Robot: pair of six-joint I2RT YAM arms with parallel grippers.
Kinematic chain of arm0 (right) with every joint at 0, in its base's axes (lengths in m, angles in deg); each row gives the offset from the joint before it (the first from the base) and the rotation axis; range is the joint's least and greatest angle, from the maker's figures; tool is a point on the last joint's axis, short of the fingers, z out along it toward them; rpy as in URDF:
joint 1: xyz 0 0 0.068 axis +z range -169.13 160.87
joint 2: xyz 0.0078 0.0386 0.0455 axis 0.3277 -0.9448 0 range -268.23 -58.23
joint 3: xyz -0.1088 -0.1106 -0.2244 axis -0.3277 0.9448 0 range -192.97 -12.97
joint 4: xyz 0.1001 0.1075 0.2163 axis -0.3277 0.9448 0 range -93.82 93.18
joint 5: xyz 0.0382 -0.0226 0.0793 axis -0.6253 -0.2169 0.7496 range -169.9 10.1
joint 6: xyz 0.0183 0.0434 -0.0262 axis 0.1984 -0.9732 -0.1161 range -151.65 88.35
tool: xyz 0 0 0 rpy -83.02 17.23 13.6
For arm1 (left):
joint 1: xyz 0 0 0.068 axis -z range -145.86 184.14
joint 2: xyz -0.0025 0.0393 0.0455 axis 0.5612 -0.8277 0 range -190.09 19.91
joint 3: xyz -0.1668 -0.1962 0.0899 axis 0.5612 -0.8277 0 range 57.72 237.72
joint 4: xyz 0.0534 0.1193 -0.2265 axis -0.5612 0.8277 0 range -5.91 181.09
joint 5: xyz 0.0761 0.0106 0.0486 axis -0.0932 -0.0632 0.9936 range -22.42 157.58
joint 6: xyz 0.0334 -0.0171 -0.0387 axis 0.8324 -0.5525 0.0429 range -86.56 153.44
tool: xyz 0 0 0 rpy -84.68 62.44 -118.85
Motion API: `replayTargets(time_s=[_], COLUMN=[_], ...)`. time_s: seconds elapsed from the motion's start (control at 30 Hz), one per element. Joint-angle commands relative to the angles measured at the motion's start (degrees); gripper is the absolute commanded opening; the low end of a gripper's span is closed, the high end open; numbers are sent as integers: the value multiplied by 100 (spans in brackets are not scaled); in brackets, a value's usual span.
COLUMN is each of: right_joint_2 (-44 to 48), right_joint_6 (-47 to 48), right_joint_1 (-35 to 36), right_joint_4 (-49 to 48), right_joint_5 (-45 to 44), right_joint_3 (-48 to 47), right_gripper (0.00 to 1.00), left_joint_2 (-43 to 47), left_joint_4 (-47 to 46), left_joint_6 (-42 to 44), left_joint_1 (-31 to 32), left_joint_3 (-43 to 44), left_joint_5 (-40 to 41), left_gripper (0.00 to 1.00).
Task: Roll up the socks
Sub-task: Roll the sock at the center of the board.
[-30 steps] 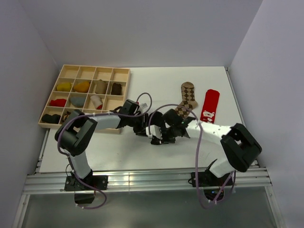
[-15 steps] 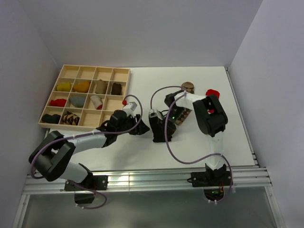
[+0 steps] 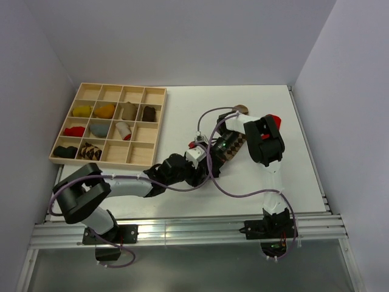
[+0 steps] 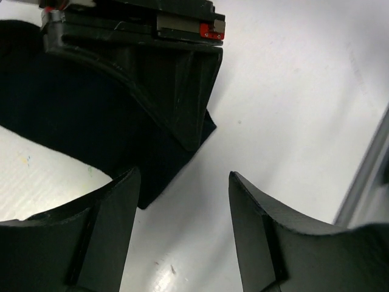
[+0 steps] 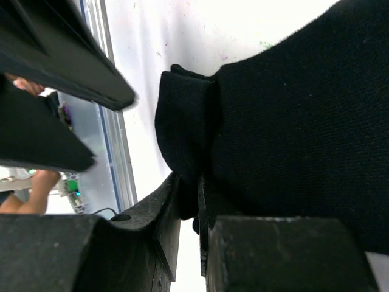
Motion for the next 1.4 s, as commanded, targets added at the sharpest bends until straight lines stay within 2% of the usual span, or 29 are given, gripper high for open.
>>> replayTargets(time_s=[0.0, 0.5, 0.6, 0.63, 0.7, 0.73, 0.93, 1.0, 1.1, 1.37], right_joint_2=[-151, -327, -371, -388, -406, -388, -336, -187, 278, 2236], right_joint_6=[-55, -38, -64, -73, -117, -108, -29, -73, -458, -1434], right_joint_1=[-58, -225, -269, -287, -322, -357, -401, -427, -489, -568], right_joint_4=[762, 770, 762, 770, 762, 762, 744, 639, -1, -2225], right_joint_5=[144, 153, 206, 215, 241, 276, 338, 364, 268, -232], right_joint_3=[-155, -120, -146, -155, -173, -164, -94, 28, 379, 1689], right_gripper=[12, 11, 11, 11, 11, 11, 12, 18, 27, 42], left_joint_2=[-323, -1229, -1413, -1458, -1519, -1537, -1643, -1652, -1678, -1915], left_joint_4=[-74, -135, -118, -100, -109, -91, 180, 408, 812, 1499], left_joint_6=[711, 887, 887, 878, 835, 826, 580, 379, 185, -527], left_joint_1=[160, 187, 187, 187, 187, 178, 161, 65, -85, -770], left_joint_3=[349, 815, 903, 921, 938, 947, 1017, 1044, 1131, 1255], left_joint_5=[210, 307, 307, 307, 307, 307, 132, -245, -693, -1994], left_gripper=[65, 61, 54, 48, 41, 33, 4, 0, 0, 0])
